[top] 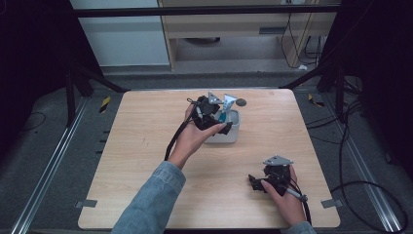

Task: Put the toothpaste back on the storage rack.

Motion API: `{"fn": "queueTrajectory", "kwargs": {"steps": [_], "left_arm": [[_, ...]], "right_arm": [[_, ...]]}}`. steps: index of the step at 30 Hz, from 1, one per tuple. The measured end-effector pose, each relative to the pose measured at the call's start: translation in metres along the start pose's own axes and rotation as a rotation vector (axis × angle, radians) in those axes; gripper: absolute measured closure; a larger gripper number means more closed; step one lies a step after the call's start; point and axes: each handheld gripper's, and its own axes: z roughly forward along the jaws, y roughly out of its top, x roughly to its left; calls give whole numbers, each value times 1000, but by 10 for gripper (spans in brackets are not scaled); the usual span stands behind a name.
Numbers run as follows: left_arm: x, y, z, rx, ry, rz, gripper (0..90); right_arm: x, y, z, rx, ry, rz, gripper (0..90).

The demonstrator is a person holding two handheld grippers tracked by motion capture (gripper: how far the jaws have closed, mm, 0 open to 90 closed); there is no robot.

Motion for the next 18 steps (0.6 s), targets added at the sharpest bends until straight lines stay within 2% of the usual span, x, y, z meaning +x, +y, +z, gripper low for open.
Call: {"fn": "queueTrajectory", "kwargs": {"steps": [9,16,18], "left_arm": [[-2,-6,-5,15,-8,44,34],[-8,-10,-16,-5,-1,59,34],[-7,-12,-18,-10,-10,49,34]], "right_arm": [[0,0,0,0,1,4,4],[2,1,1,3,-5,12,4],[2,1,1,3,-5,12,4]]}}
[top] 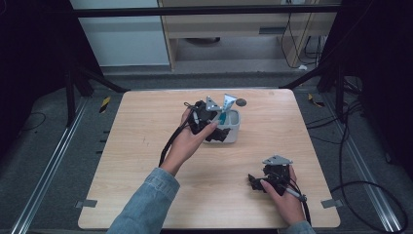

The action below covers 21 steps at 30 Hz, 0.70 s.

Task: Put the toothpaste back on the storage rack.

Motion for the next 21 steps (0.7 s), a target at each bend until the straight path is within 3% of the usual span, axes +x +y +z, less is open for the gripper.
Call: {"fn": "queueTrajectory", "kwargs": {"steps": [6,13,18,21], "left_arm": [[4,-6,-8,-23,-6,-39,39],[10,-13,-26,-41,6,-54,42],[17,-15,-35,-53,18,-52,44],[20,-19,-39,-56,30,-30,50]], "right_arm": [[0,0,0,0,0,0,4],[0,0,0,0,-1,0,4],[0,0,0,0,-1,-1,4],[0,0,0,0,-2,-2,4]]}}
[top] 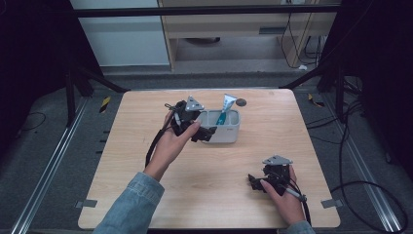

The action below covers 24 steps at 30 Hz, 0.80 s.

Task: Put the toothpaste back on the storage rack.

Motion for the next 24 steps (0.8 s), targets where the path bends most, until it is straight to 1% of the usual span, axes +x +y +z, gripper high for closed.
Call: {"fn": "queueTrajectory", "kwargs": {"steps": [2,8,14,18,24], "left_arm": [[2,-4,-2,0,4,9,50],[7,-22,-10,16,6,-17,46],[14,-40,-17,28,32,-27,46],[18,-48,-21,31,48,-31,46],[25,-60,-24,36,58,-47,46]], "right_arm": [[0,0,0,0,0,1,4],[0,0,0,0,-1,0,4],[0,0,0,0,-1,0,4],[0,0,0,0,0,0,4],[0,0,0,-1,0,0,4]]}}
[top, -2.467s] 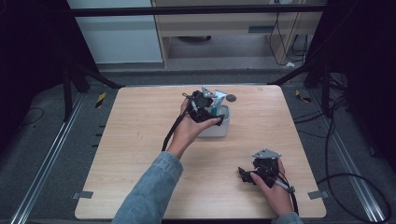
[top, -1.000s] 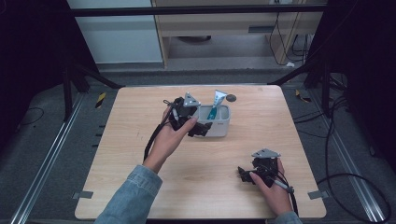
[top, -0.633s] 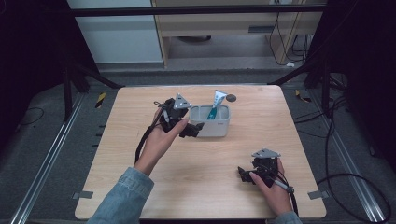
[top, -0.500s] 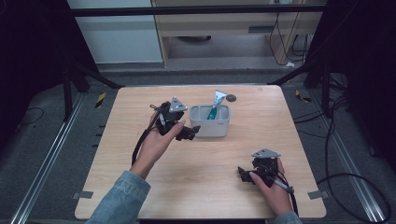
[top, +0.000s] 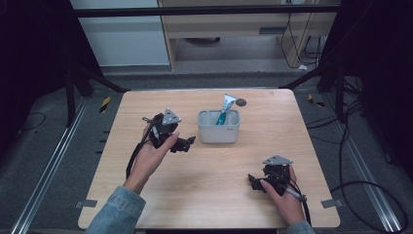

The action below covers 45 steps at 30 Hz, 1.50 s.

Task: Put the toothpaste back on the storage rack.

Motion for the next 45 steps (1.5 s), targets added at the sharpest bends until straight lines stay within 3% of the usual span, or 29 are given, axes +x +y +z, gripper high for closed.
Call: {"fn": "queueTrajectory", "kwargs": {"steps": [11,19,21,24,32,45], "left_arm": [[12,-44,4,24,2,-73,46],[24,-71,7,75,17,-101,46],[28,-77,6,81,34,-114,46],[34,-87,8,137,102,-73,46],[47,-114,15,169,96,-137,45],[79,-152,12,203,151,-245,47]], "right_arm": [[0,0,0,0,0,1,4],[1,0,0,-2,-2,3,4],[1,0,0,-1,-2,3,4],[1,0,0,-2,-2,3,4],[1,0,0,-3,-2,3,4],[1,0,0,-3,-2,3,4]]}}
